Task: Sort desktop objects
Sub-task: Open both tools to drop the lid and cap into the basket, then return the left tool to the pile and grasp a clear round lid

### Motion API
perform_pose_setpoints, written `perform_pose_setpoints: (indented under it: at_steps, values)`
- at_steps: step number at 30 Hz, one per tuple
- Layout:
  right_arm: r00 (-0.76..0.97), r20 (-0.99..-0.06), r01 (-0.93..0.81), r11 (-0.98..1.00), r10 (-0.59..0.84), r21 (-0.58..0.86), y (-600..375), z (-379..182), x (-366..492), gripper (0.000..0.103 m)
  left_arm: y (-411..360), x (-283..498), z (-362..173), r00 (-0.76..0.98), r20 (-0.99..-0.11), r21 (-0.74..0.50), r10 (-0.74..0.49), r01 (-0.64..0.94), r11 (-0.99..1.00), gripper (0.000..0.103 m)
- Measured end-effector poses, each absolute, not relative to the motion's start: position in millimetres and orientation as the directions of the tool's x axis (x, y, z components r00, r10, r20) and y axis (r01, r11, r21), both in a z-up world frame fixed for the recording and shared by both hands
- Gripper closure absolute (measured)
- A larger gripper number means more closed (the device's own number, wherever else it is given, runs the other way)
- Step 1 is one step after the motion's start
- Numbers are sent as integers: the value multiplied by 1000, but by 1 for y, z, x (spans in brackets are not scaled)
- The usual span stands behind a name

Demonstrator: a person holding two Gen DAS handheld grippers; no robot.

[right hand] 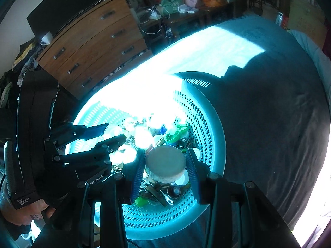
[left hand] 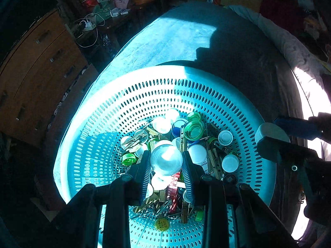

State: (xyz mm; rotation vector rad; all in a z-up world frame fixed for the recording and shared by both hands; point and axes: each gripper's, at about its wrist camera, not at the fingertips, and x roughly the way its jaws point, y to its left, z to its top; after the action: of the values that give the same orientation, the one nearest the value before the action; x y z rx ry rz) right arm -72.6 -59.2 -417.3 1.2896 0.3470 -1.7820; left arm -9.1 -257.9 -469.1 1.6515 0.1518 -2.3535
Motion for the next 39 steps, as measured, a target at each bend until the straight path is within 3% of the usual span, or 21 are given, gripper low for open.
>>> perform_pose_setpoints:
  at_steps: [13,14,15,16,17,25,29,33,37,39]
  values:
    - [-50,-874,787,-558,-483,263,-72,-424,-74,64,-269,-14,-483,-283,-948,63,-148,289,-955,72]
    - [-51,-873,789,-556,-484,262,-73,-424,-74,63,-268,-14,-485,-274,-949,75,-157,289,-954,70]
    - [-57,-873,791,-555,-485,257,-73,-424,-74,59,-268,-15,-486,-269,-948,89,-170,290,-953,56]
    - [-58,-870,792,-554,-489,258,-73,-423,-74,54,-267,-14,-486,-268,-945,107,-188,292,-950,41]
    - [-60,-868,791,-553,-493,260,-73,-422,-75,42,-267,-14,-486,-270,-942,117,-200,293,-949,38]
    - [-89,-850,769,-579,-519,273,-49,-414,-81,37,-250,-23,-475,-298,-937,101,-182,269,-958,38]
    - [-158,-824,701,-650,-544,294,14,-412,-84,31,-197,-41,-465,-356,-928,60,-110,148,-987,38]
    - [-211,-844,588,-754,-493,293,115,-433,-77,30,-100,-57,-467,-413,-910,-22,38,-44,-999,38]
    - [-208,-896,448,-852,-393,269,231,-468,-62,30,20,-61,-507,-393,-894,-93,214,-305,-948,38]
    - [-210,-912,370,-892,-352,259,286,-481,-53,30,68,-59,-539,-362,-901,-75,238,-412,-908,38]
